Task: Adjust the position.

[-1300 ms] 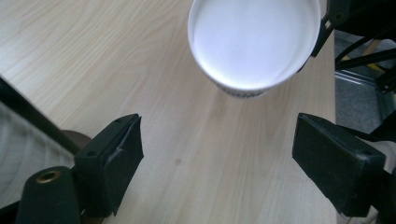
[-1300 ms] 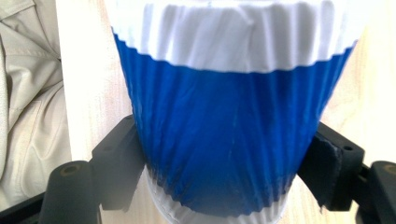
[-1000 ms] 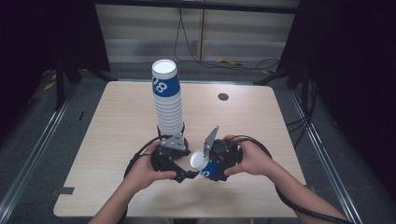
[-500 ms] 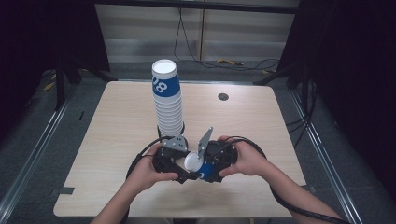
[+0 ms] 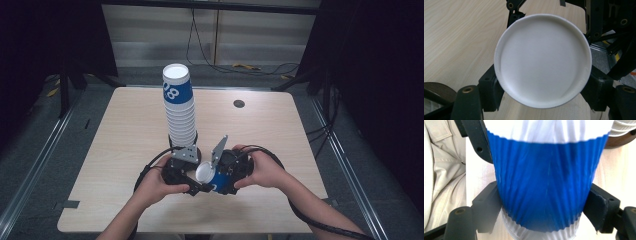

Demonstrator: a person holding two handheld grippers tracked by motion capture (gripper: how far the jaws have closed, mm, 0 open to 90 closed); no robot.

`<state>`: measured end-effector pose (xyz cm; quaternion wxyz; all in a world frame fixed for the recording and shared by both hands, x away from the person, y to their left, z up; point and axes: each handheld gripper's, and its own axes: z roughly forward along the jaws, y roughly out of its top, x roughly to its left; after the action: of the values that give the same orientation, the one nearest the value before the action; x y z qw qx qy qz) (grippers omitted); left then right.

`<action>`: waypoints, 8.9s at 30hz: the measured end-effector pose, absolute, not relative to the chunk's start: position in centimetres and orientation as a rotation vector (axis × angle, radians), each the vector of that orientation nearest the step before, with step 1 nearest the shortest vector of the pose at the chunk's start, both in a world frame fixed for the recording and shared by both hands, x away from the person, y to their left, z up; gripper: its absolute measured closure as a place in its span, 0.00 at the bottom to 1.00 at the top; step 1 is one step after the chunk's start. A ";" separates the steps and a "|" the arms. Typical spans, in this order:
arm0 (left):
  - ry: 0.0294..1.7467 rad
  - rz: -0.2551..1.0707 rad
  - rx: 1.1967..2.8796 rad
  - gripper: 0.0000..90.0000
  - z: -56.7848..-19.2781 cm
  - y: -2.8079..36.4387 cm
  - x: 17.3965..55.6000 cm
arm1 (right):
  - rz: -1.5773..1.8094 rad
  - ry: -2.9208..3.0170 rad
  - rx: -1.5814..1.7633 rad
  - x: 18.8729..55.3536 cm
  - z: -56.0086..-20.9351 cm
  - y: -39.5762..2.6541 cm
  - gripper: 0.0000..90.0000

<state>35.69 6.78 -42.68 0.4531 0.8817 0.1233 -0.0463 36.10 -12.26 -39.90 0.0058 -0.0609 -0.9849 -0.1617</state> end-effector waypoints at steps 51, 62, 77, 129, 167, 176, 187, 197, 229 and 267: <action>0.351 -0.136 2.107 0.30 -42.1 8.1 35.9 | -0.783 -2.965 -0.332 36.7 -41.2 -16.2 0.14; 0.373 -0.145 2.091 0.30 -42.2 8.5 36.0 | -1.035 -2.901 -0.438 36.8 -41.4 -18.4 0.14; 0.390 -0.125 2.100 0.30 -42.4 8.9 36.2 | -1.184 -2.823 -0.445 36.3 -41.8 -18.9 0.14; 0.394 -0.154 2.085 0.29 -43.0 8.1 36.0 | -1.223 -2.829 -0.372 36.3 -41.9 -16.2 0.21; 0.314 0.026 2.366 0.21 -43.1 6.4 34.9 | -0.925 -2.988 -0.323 36.0 -41.1 -17.1 0.23; 0.292 0.052 2.417 0.22 -42.9 5.9 34.7 | -0.847 -3.008 -0.280 36.1 -40.9 -16.4 0.22; 0.265 0.102 2.455 0.22 -42.6 5.3 34.4 | -0.725 -3.045 -0.249 36.1 -40.7 -15.3 0.22; 0.238 0.105 2.479 0.25 -42.6 5.1 34.2 | -0.664 -3.042 -0.220 36.2 -40.7 -14.8 0.22; 0.168 0.144 2.627 0.31 -42.6 3.9 34.6 | -0.633 -3.029 -0.223 36.8 -40.8 -13.6 0.22; 0.230 0.045 2.519 0.33 -42.5 5.5 34.4 | -0.850 -2.959 -0.231 36.6 -40.9 -16.5 0.14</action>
<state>34.40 5.48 -42.47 0.3009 0.9496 0.0865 0.0170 36.63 -16.46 -40.91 0.0270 -0.0747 -0.9581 -0.2751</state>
